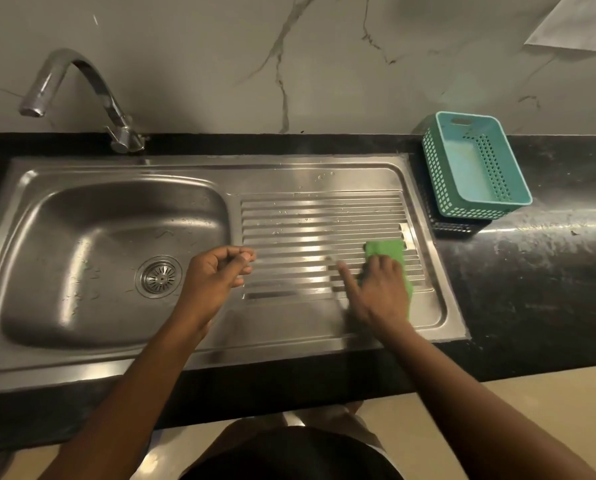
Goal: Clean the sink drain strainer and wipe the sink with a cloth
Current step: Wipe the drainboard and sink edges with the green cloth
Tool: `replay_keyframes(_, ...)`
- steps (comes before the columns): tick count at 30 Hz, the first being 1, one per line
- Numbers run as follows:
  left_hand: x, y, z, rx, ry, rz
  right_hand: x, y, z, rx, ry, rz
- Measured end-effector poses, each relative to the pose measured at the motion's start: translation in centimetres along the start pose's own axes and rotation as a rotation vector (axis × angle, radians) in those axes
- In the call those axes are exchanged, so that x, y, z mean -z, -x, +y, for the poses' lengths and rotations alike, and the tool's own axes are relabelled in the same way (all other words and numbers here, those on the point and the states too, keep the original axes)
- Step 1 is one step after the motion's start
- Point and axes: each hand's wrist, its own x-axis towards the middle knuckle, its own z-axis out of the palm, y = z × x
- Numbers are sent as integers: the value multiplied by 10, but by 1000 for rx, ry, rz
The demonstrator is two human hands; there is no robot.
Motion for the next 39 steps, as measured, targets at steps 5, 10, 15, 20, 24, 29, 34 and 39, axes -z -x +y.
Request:
replay_keyframes(5,-5,2,1,2,20,2,-28,50,-117,279,-191,-170)
replay_keyframes(10,-11,-1,4,-18,20,-7,-45,69,-157,575,-121,-270)
replay_keyframes(15,-17,-7,0,-20,-7,-59,-27,40,-55,544,-61,-167)
replay_keyframes(20,-13,-10,-4,-44,-24,-67,-4,26,73,158,-140,-144)
replay_keyframes(24,-10,-8,-8,-34,-33,-63,-9,25,58,-39,-205,-110)
replay_keyframes(29,-12,-3,-8,-17,-12,-45,-25,51,-48,-29,-332,-180)
replay_keyframes(34,-21,1,-2,-4,1,-45,-47,95,-157,498,-217,-348)
replay_keyframes(39,-19,-1,2,-19,5,-38,-40,80,-127,690,-88,-305)
